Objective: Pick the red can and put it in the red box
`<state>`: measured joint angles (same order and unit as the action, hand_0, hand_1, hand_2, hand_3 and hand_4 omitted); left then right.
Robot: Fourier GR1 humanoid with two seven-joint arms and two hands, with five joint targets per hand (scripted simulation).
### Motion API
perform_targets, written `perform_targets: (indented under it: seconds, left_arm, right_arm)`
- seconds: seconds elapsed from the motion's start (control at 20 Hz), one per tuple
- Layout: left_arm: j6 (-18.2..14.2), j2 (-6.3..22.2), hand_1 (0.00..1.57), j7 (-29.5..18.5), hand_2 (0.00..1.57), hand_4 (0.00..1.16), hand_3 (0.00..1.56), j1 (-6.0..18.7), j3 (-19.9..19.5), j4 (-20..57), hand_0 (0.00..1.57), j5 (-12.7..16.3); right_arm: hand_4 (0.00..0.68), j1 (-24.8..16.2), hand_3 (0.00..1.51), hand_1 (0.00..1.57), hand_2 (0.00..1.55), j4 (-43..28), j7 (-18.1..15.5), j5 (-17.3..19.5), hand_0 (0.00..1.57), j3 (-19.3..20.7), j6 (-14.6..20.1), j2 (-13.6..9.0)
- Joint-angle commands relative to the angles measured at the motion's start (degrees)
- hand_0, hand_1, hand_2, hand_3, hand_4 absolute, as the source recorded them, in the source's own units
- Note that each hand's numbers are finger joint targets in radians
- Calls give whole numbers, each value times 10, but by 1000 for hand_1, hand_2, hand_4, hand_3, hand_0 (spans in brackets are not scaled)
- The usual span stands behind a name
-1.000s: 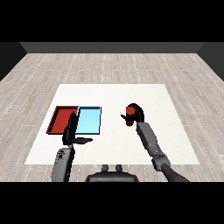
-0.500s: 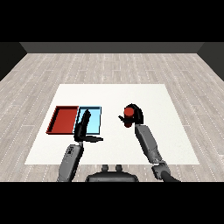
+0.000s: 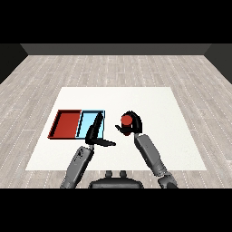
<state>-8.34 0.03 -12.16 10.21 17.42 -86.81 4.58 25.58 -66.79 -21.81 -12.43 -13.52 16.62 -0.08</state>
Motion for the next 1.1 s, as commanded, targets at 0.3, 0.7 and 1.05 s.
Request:
perform_targets:
  seconds: [0.3, 0.7, 1.05]
  left_arm:
    - [-41, 0, 0, 1, 0, 0, 0, 26, 67, 25, 0, 10]
    - [-57, 0, 0, 14, 0, 0, 0, 73, 63, 61, 0, 18]
    - [-97, 0, 0, 5, 0, 0, 0, 146, 87, 159, 0, 60]
  right_arm:
    - [619, -35, 1402, 1384, 1410, -81, 26, 13, 1384, -39, -14, 1]
    - [621, -2, 1397, 1414, 1428, -114, 74, 2, 1414, -96, 40, 1]
    - [615, 24, 1393, 1447, 1433, -52, -7, -50, 1447, -144, 74, 1]
